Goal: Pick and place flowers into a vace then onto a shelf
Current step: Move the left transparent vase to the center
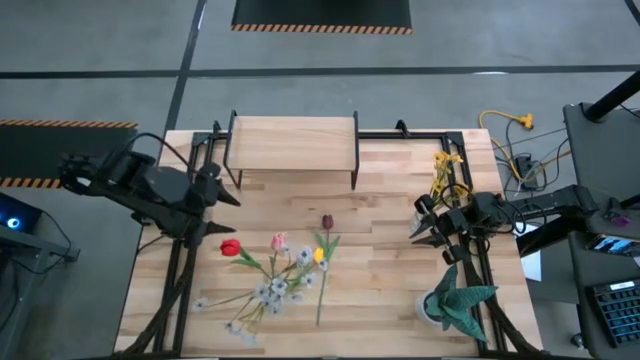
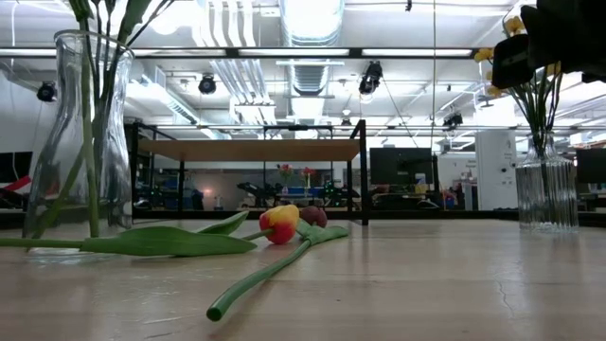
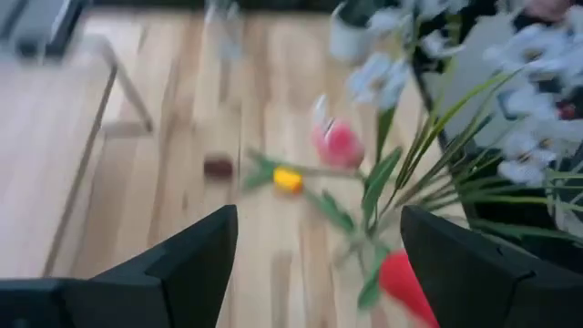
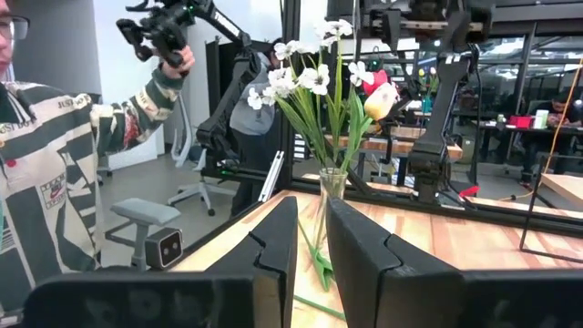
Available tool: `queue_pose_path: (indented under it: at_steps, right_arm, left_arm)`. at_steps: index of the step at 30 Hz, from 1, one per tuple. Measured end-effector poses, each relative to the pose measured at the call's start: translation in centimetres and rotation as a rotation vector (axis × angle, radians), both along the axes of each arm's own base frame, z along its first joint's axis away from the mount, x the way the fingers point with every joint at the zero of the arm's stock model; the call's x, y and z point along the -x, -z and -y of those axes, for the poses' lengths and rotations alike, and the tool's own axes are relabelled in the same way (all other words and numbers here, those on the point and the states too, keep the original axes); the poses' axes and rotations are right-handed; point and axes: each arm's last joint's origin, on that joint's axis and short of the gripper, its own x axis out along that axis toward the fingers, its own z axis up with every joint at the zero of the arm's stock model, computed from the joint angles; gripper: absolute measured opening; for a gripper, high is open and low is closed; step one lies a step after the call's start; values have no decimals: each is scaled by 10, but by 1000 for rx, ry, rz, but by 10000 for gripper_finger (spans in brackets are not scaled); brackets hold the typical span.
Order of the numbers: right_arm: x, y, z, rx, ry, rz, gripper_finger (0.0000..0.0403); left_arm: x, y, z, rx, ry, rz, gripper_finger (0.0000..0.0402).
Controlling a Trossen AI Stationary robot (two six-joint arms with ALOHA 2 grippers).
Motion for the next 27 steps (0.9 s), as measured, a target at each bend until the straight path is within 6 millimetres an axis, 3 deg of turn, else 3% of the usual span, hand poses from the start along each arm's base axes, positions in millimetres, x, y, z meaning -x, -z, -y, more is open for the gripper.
queue_pose_path:
  at_steps: [7,18,21,27]
  right_arm:
    - [0,0,0,0,0,0,52]
    - [0,0,0,0,0,0,52]
    - [0,0,0,0,0,0,52]
    - [0,0,0,0,0,0,52]
  left_arm:
    - [8,30,-2,122,-170,-217,290]
    - [11,123,-2,165,-289,-500,290]
    - [12,146,-1,195,-292,-507,290]
    - [5,179,3,303,-191,-349,290]
